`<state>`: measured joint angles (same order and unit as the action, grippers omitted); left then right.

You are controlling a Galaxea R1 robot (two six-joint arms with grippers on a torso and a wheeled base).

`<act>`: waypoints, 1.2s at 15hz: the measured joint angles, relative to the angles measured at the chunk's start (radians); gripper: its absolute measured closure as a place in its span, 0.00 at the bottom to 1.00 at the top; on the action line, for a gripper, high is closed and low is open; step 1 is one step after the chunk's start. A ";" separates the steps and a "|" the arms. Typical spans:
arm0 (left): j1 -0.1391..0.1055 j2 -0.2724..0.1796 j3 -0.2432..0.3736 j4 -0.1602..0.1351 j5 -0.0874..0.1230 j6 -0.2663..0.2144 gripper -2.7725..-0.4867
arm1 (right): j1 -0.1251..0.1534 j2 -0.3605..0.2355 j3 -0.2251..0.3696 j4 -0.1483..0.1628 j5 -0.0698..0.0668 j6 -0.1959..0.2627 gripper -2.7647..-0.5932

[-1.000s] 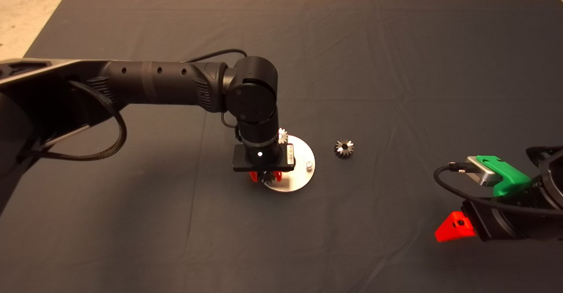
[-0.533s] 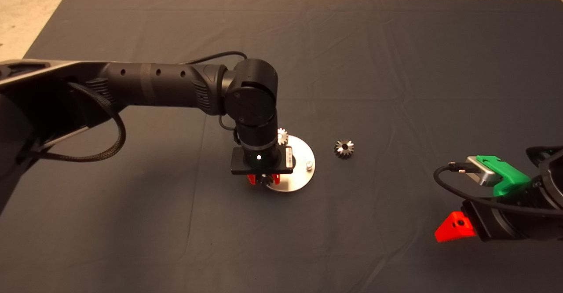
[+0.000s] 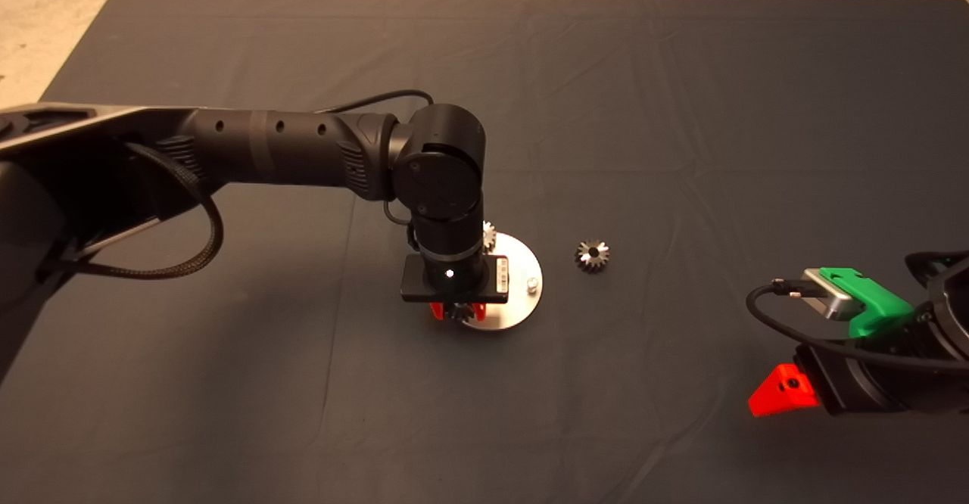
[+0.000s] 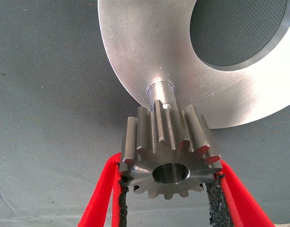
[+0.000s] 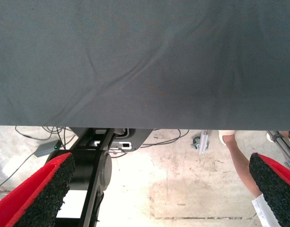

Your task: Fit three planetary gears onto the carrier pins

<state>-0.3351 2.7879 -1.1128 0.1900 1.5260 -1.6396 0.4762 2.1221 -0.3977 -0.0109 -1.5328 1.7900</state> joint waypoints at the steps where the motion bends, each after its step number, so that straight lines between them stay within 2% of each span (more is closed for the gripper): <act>1: 0.000 0.002 0.000 0.000 0.000 0.004 0.84 | 0.000 0.000 0.000 0.000 0.000 0.000 0.01; 10: 0.000 0.012 -0.023 -0.008 0.000 0.056 0.84 | 0.000 0.000 0.000 0.000 0.000 0.000 0.01; 13: 0.000 0.017 -0.038 -0.022 0.003 0.079 0.84 | 0.000 0.000 0.000 0.000 0.000 0.000 0.01; 18: -0.001 0.021 -0.044 -0.027 0.007 0.089 0.84 | 0.000 0.000 0.000 0.000 0.000 0.000 0.01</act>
<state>-0.3357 2.8089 -1.1570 0.1634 1.5326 -1.5509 0.4762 2.1221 -0.3976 -0.0109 -1.5328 1.7900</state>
